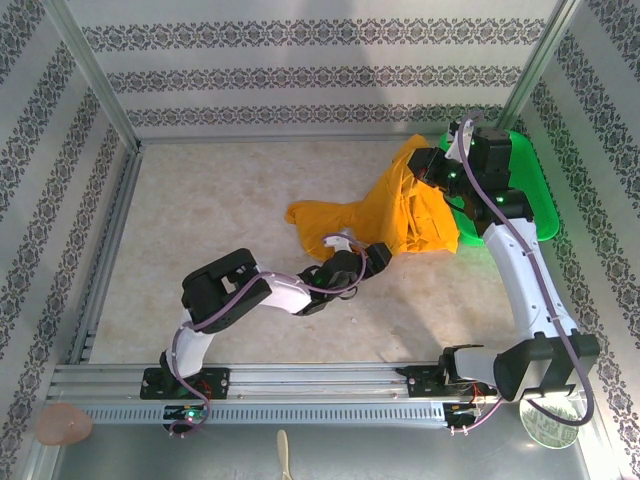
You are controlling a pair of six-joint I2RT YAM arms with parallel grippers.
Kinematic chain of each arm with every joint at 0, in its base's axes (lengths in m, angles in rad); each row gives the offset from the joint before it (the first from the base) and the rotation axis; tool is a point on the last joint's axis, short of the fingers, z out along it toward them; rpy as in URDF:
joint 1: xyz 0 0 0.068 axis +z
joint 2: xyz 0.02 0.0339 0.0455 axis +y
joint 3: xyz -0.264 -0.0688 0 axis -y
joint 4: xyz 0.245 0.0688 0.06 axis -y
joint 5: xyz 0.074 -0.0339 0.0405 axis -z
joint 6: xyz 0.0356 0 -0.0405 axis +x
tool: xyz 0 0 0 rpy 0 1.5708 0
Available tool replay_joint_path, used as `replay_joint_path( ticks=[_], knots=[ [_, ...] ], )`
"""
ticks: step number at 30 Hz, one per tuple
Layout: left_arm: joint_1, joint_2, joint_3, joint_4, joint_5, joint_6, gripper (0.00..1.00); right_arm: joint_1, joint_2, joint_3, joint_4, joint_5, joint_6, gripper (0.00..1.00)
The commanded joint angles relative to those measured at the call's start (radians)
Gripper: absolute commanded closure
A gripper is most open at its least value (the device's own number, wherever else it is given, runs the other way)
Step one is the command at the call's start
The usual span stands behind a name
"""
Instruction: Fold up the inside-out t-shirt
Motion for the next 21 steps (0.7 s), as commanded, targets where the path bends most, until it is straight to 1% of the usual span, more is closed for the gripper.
replay_joint_path(
  ticks=[1, 2, 5, 6, 7, 8, 10, 13, 15, 17, 18, 21],
  knots=[
    [-0.002, 0.045, 0.057, 0.11, -0.043, -0.039, 0.29, 0.009, -0.031, -0.009, 0.011, 0.001, -0.006, 1.0],
    [0.001, 0.053, 0.069, 0.118, -0.046, -0.039, 0.36, 0.009, -0.032, -0.01, 0.009, 0.001, -0.005, 1.0],
    [0.033, 0.031, 0.07, 0.145, -0.037, -0.032, 0.8, 0.007, -0.034, -0.011, 0.007, 0.002, -0.005, 1.0],
    [0.053, 0.0, 0.05, 0.148, -0.031, -0.03, 0.92, 0.004, -0.032, -0.01, 0.007, 0.002, -0.005, 1.0],
    [0.072, -0.04, 0.023, 0.14, -0.024, -0.028, 1.0, 0.001, -0.031, -0.01, 0.007, 0.003, -0.002, 1.0],
    [0.096, -0.095, -0.008, 0.127, -0.014, -0.017, 1.0, -0.003, -0.029, -0.009, 0.007, 0.004, -0.002, 1.0],
    [0.154, -0.229, -0.066, 0.052, 0.02, 0.009, 1.0, -0.01, -0.023, -0.012, 0.013, 0.01, -0.003, 1.0],
    [0.278, -0.449, -0.085, -0.18, 0.125, 0.066, 1.0, -0.016, -0.018, -0.032, 0.038, 0.009, 0.011, 1.0],
    [0.368, -0.582, -0.041, -0.383, 0.202, 0.121, 1.0, -0.016, -0.015, -0.048, 0.055, -0.004, 0.024, 1.0],
    [0.454, -0.67, 0.038, -0.559, 0.285, 0.173, 1.0, -0.013, -0.018, -0.068, 0.071, -0.016, 0.035, 1.0],
    [0.496, -0.708, 0.087, -0.632, 0.328, 0.201, 1.0, -0.011, -0.024, -0.08, 0.079, -0.022, 0.041, 1.0],
    [0.609, -0.76, 0.23, -0.848, 0.431, 0.287, 1.0, -0.002, -0.041, -0.112, 0.093, -0.033, 0.051, 1.0]
  ],
)
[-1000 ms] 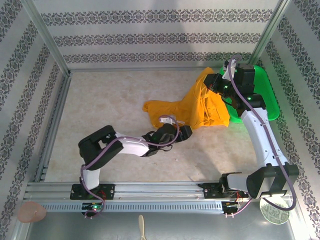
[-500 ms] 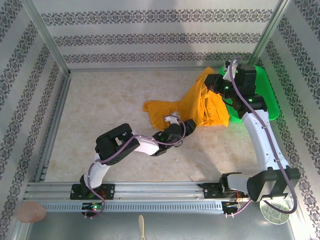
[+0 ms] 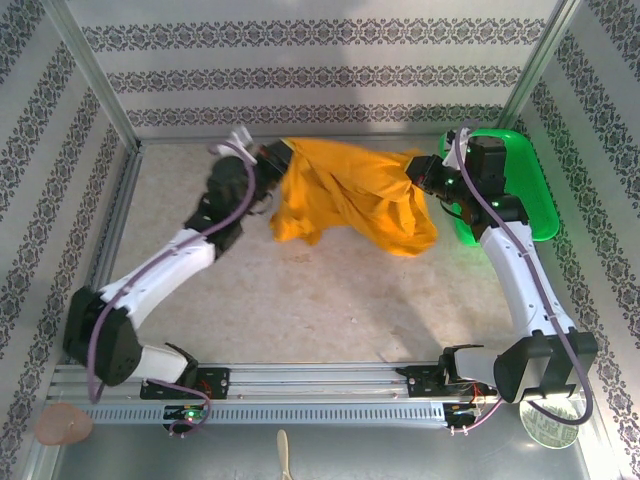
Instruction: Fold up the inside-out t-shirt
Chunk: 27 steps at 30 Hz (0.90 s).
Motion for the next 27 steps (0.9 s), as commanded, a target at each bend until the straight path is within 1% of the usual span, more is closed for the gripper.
replay_joint_path(
  ticks=[1, 3, 5, 8, 11, 14, 15, 16, 17, 18, 19, 21, 23, 27],
  knots=[
    [0.085, -0.054, 0.13, -0.347, 0.179, 0.154, 1.0, 0.003, -0.041, -0.035, 0.057, -0.022, 0.025, 1.0],
    [0.132, -0.068, 0.202, -0.426, 0.223, 0.186, 1.0, 0.009, -0.055, -0.056, 0.076, -0.027, 0.041, 1.0],
    [0.161, -0.077, 0.24, -0.467, 0.253, 0.204, 1.0, 0.018, -0.059, -0.074, 0.099, -0.033, 0.057, 1.0],
    [0.18, -0.084, 0.268, -0.509, 0.281, 0.226, 1.0, 0.043, -0.048, -0.093, 0.133, -0.035, 0.076, 1.0],
    [0.183, -0.092, 0.258, -0.527, 0.297, 0.236, 1.0, 0.087, -0.022, -0.108, 0.166, -0.027, 0.082, 1.0],
    [0.182, -0.099, 0.203, -0.495, 0.32, 0.21, 1.0, 0.124, 0.032, -0.117, 0.193, 0.002, 0.066, 1.0],
    [0.18, -0.103, 0.177, -0.471, 0.332, 0.191, 1.0, 0.126, 0.064, -0.11, 0.196, 0.002, 0.054, 0.85],
    [0.178, -0.105, 0.147, -0.437, 0.343, 0.168, 1.0, 0.123, 0.093, -0.097, 0.191, 0.007, 0.037, 0.65],
    [0.172, -0.109, 0.121, -0.414, 0.347, 0.152, 1.0, 0.119, 0.115, -0.088, 0.182, 0.015, 0.023, 0.49],
    [0.161, -0.112, 0.096, -0.389, 0.349, 0.132, 1.0, 0.113, 0.126, -0.083, 0.171, 0.034, 0.012, 0.41],
    [0.148, -0.115, 0.073, -0.369, 0.352, 0.124, 1.0, 0.108, 0.123, -0.089, 0.17, 0.048, 0.011, 0.37],
    [0.117, -0.121, 0.044, -0.346, 0.345, 0.119, 1.0, 0.108, 0.097, -0.107, 0.173, 0.063, 0.013, 0.35],
    [0.088, -0.128, 0.015, -0.322, 0.327, 0.114, 1.0, 0.113, 0.064, -0.123, 0.166, 0.063, 0.016, 0.34],
    [0.038, -0.122, -0.023, -0.285, 0.3, 0.103, 1.0, 0.154, -0.033, -0.199, 0.159, 0.081, 0.039, 0.35]
  ],
)
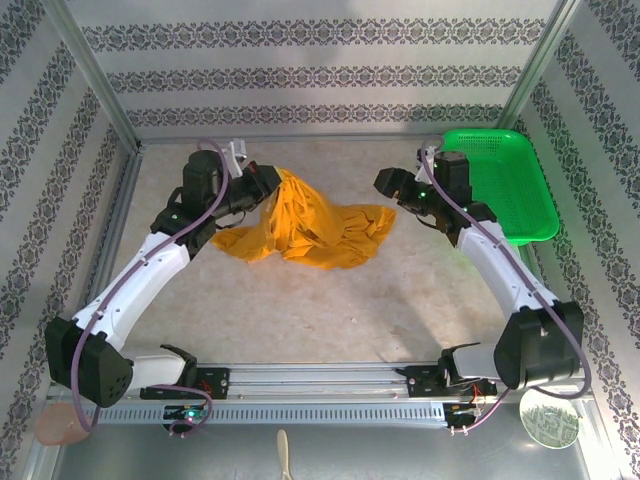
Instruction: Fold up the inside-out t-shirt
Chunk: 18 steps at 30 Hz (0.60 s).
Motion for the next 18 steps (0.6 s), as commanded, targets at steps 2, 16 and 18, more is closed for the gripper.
replay_joint_path(
  ticks=[2, 16, 18],
  knots=[
    [-0.056, -0.021, -0.013, 0.122, -0.037, -0.024, 1.0, 0.07, -0.124, -0.094, 0.016, 0.043, 0.016, 0.35],
    [-0.245, 0.184, 0.041, 0.25, -0.124, -0.069, 1.0, 0.343, -0.256, -0.328, 0.122, 0.205, 0.074, 0.33],
    [-0.245, 0.19, 0.051, 0.251, -0.143, -0.076, 1.0, 0.42, -0.273, -0.389, 0.163, 0.281, 0.073, 0.31]
  ],
)
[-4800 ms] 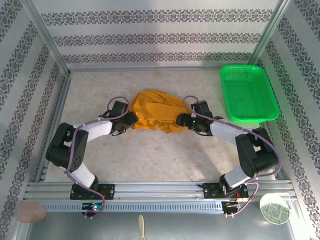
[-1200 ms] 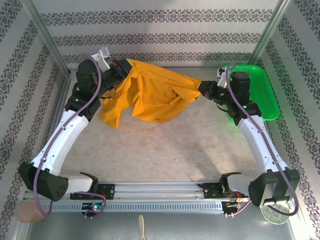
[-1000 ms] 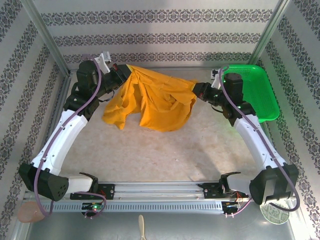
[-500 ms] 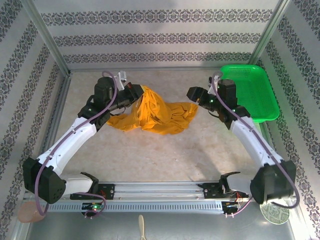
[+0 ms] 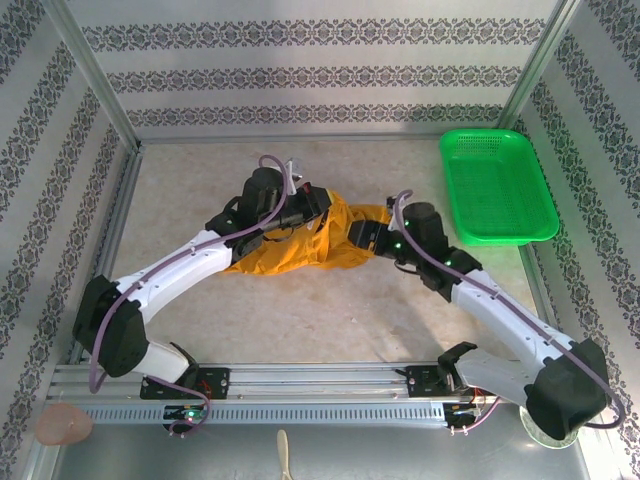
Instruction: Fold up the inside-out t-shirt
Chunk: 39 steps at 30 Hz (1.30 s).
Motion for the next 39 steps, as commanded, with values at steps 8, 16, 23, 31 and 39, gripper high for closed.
replay_joint_path(
  ticks=[8, 16, 23, 31, 39],
  knots=[
    [-0.004, -0.002, 0.084, 0.085, -0.085, -0.054, 1.0, 0.252, 0.069, -0.237, 0.402, 0.286, -0.049, 0.2],
    [-0.007, -0.008, 0.098, 0.065, -0.09, -0.053, 1.0, 0.285, 0.316, -0.145, 0.579, 0.286, -0.074, 0.19],
    [-0.007, -0.017, 0.11, 0.043, -0.093, -0.043, 1.0, 0.247, 0.412, -0.056, 0.612, 0.286, -0.085, 0.23],
    [0.082, 0.013, 0.197, 0.007, -0.008, -0.015, 0.7, 0.18, 0.349, 0.048, 0.548, 0.151, -0.086, 1.0],
    [0.247, -0.201, 0.093, -0.184, -0.029, 0.187, 0.15, 0.05, 0.252, 0.361, 0.253, 0.029, -0.109, 1.0]
  ],
)
